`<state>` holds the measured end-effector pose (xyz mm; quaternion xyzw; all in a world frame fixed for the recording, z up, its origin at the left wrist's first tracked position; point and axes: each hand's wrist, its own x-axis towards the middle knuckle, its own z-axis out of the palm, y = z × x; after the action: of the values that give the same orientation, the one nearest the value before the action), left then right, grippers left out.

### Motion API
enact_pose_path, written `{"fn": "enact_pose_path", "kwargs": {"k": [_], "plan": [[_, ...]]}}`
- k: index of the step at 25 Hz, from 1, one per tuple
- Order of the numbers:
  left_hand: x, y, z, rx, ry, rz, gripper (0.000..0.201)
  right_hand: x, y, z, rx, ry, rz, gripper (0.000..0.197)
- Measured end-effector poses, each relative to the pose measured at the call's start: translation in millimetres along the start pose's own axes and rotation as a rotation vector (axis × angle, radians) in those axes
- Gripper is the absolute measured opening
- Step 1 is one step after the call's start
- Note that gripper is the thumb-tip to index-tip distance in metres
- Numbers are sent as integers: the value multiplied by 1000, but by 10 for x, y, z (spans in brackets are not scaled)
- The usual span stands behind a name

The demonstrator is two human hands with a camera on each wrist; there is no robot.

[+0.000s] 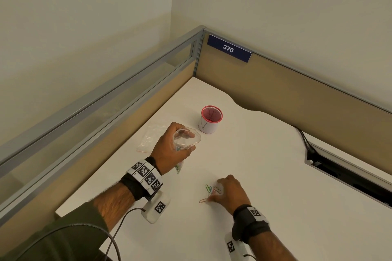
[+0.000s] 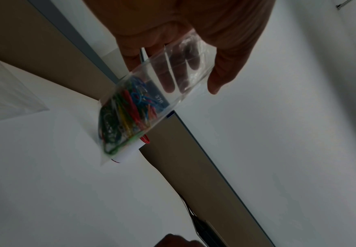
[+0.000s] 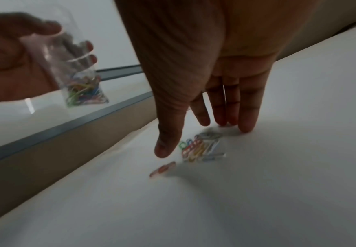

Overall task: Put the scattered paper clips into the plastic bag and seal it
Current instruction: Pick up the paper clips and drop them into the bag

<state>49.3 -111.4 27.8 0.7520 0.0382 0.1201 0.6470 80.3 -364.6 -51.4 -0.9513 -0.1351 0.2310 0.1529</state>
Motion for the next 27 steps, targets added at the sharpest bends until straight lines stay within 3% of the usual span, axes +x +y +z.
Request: {"fn": "enact_pose_path", "kwargs": {"k": [7,11,17,21,27], "plan": [[7,10,35,-3,-8,9,41,-60,-263,315,-93,5,-71,44],[-3,26,2,-13,-7,11,40,-61,-312,334,-131,57,-113,17],[-2,37,21,17,-6,2,42,29,-336,289,-251,84,-169,17],[8,47,3,29,0,-10,42,163,-331,193,-192,59,-113,18],[23,47,-6,32,7,-5,43,289,-171,0,117,51,69,11]]}}
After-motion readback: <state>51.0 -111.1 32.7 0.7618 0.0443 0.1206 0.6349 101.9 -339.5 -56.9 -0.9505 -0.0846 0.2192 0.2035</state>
